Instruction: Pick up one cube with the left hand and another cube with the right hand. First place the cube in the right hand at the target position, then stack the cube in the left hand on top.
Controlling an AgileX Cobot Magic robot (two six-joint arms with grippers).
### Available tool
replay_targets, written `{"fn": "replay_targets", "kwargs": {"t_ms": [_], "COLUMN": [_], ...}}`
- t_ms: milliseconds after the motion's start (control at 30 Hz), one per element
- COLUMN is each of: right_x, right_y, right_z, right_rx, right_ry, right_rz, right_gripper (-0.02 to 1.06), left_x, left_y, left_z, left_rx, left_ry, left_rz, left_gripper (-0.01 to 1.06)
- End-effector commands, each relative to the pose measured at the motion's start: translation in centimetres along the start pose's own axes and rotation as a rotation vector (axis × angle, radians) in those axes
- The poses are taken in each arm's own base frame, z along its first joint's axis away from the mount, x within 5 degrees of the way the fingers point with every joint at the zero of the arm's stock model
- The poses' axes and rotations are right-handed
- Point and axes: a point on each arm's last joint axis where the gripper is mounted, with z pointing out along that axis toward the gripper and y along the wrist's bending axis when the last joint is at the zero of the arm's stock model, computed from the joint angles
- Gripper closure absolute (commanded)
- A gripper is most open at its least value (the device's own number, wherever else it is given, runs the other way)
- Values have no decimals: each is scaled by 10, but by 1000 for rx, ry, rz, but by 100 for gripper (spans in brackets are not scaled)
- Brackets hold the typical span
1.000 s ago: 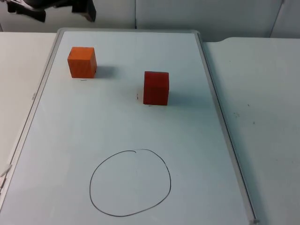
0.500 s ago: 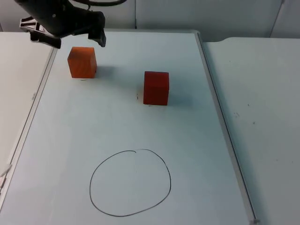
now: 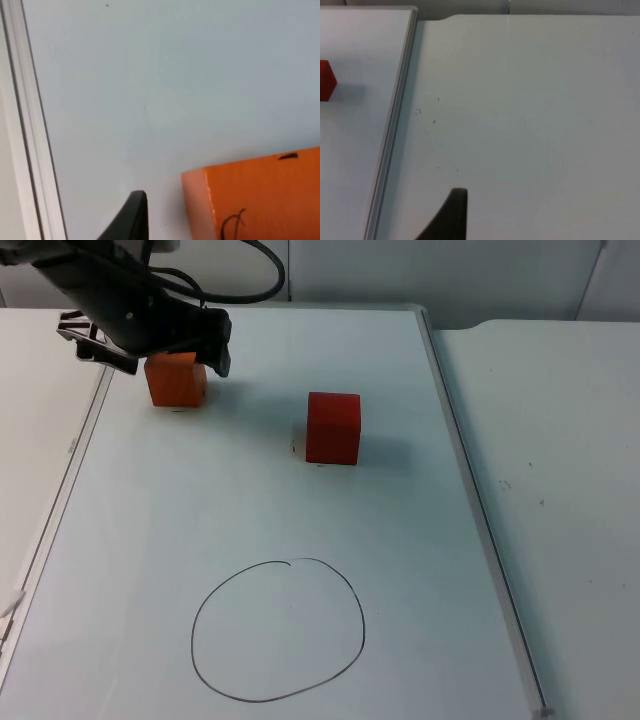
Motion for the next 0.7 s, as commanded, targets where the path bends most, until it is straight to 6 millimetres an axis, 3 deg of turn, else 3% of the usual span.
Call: {"fn": "replay_targets", "kwargs": {"t_ms": [0,200,367,500,533,667], "right_x": [1,1,1,1,1,1], "right_y": [0,0,0,0,0,0], "right_z": [2,2,2,2,2,2], "right_rx": [9,9,9,9,9,9], "right_ry": [-2,-2,-2,-2,-2,-2], "right_rz": [3,3,3,3,3,3], "right_gripper": [0,0,0,0,0,0], "left_x": [-3,-1,-1,-2,-2,-2], "left_y": [-3,-2,-2,-2,-2,-2], "left_z": [0,4,5,5,5,5], "left_rx": [0,-4,-4,-5,-5,-4], "left_ry": [-22,-24,-22,-32,-32,-32], "left_rz": [3,4,3,1,1,0], "left_gripper": [1,1,11,30,30,57]}}
